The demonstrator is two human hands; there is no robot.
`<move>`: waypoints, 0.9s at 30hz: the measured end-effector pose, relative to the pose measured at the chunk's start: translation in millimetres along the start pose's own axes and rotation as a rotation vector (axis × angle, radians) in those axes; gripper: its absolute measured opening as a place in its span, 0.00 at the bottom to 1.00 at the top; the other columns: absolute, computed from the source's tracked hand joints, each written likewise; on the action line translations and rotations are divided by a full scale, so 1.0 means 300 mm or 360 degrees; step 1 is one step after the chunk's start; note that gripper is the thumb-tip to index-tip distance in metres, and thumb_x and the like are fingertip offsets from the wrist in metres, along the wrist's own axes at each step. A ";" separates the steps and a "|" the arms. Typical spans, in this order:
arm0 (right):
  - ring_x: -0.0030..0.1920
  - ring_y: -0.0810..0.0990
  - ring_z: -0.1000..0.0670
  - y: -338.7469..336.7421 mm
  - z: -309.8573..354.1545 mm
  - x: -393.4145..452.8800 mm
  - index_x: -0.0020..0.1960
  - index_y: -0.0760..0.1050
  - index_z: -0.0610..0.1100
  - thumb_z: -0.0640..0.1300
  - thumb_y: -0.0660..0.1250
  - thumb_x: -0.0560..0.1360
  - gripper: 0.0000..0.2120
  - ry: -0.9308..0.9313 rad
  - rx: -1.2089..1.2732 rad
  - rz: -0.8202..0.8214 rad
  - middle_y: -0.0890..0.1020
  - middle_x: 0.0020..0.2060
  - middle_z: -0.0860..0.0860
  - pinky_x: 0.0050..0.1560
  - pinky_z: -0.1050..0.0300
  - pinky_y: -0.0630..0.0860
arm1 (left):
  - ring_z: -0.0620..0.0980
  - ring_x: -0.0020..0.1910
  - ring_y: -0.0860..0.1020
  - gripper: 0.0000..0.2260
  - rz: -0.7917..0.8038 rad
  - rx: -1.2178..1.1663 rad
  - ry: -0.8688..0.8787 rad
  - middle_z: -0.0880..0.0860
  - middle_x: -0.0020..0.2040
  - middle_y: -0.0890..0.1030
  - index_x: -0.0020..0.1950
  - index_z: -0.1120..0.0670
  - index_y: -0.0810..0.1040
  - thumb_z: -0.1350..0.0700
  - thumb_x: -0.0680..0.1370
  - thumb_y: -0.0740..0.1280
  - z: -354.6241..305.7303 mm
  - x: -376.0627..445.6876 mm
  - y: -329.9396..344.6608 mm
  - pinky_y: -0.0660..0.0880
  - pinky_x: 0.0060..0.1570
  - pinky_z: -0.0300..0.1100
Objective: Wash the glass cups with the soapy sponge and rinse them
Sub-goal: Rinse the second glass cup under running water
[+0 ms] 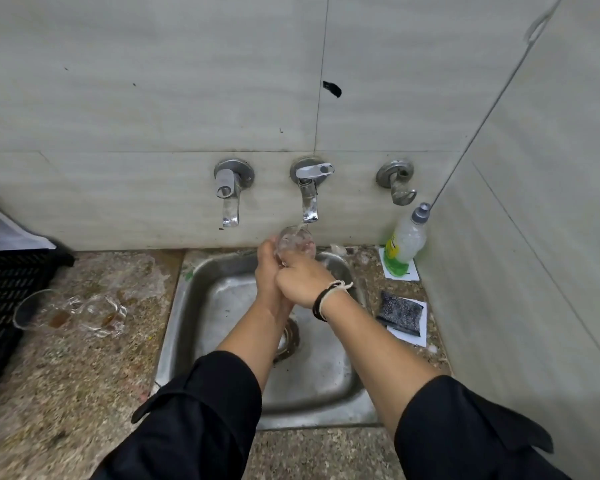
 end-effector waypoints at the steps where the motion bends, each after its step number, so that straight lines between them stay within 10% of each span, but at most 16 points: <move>1: 0.55 0.80 0.39 -0.001 -0.011 0.002 0.54 0.77 0.44 0.54 0.54 0.78 0.18 -0.0050 -0.0098 -0.0033 0.82 0.55 0.41 0.55 0.48 0.77 | 0.45 0.37 0.84 0.16 0.0051 -0.0025 -0.0039 0.49 0.34 0.84 0.46 0.53 0.79 0.51 0.86 0.55 -0.007 -0.014 -0.007 0.80 0.41 0.42; 6: 0.43 0.79 0.41 -0.071 -0.083 0.067 0.33 0.67 0.49 0.63 0.65 0.76 0.22 -0.0321 -0.0385 -0.0427 0.79 0.41 0.45 0.40 0.54 0.67 | 0.52 0.55 0.80 0.14 0.0353 -0.0329 -0.0153 0.58 0.51 0.80 0.57 0.58 0.78 0.48 0.84 0.61 -0.018 -0.014 0.010 0.77 0.62 0.47; 11: 0.44 0.76 0.47 -0.041 -0.158 0.037 0.64 0.66 0.41 0.60 0.65 0.75 0.27 -0.0496 -0.0124 -0.1162 0.70 0.57 0.46 0.40 0.54 0.75 | 0.57 0.56 0.82 0.21 0.0274 -0.0007 -0.0173 0.60 0.61 0.83 0.65 0.59 0.79 0.46 0.78 0.71 -0.058 0.030 0.031 0.79 0.59 0.54; 14: 0.41 0.78 0.48 -0.049 -0.164 0.060 0.68 0.67 0.47 0.60 0.58 0.79 0.23 -0.0025 0.0458 -0.0693 0.78 0.50 0.46 0.41 0.51 0.78 | 0.52 0.40 0.77 0.09 0.0126 0.0780 0.0205 0.53 0.39 0.80 0.41 0.50 0.76 0.54 0.80 0.62 -0.074 0.031 0.047 0.72 0.44 0.49; 17: 0.26 0.71 0.48 -0.073 -0.191 0.100 0.46 0.71 0.46 0.60 0.56 0.79 0.17 0.0514 0.1276 -0.0211 0.74 0.34 0.47 0.22 0.62 0.66 | 0.48 0.36 0.71 0.10 0.0256 0.1637 0.0777 0.49 0.37 0.73 0.44 0.53 0.67 0.53 0.85 0.57 -0.098 0.011 0.021 0.68 0.39 0.44; 20: 0.22 0.64 0.51 -0.073 -0.188 0.110 0.46 0.70 0.45 0.59 0.57 0.78 0.16 0.0748 0.1614 0.0058 0.72 0.32 0.47 0.21 0.69 0.54 | 0.45 0.33 0.71 0.08 0.0366 0.1971 0.1044 0.50 0.35 0.73 0.47 0.53 0.65 0.52 0.84 0.54 -0.120 0.016 0.008 0.63 0.31 0.42; 27: 0.42 0.73 0.49 -0.087 -0.172 0.152 0.52 0.68 0.46 0.52 0.56 0.81 0.10 -0.0601 0.0102 -0.0879 0.75 0.44 0.48 0.40 0.53 0.66 | 0.45 0.24 0.55 0.19 0.0310 0.0963 -0.0649 0.48 0.27 0.64 0.35 0.50 0.68 0.39 0.80 0.54 -0.135 0.063 0.035 0.53 0.25 0.34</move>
Point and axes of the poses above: each hand's wrist, its own x-axis towards the middle knuckle, its own y-axis out of the palm, z = x × y, the point moved 2 cm from there along x, towards the middle knuckle
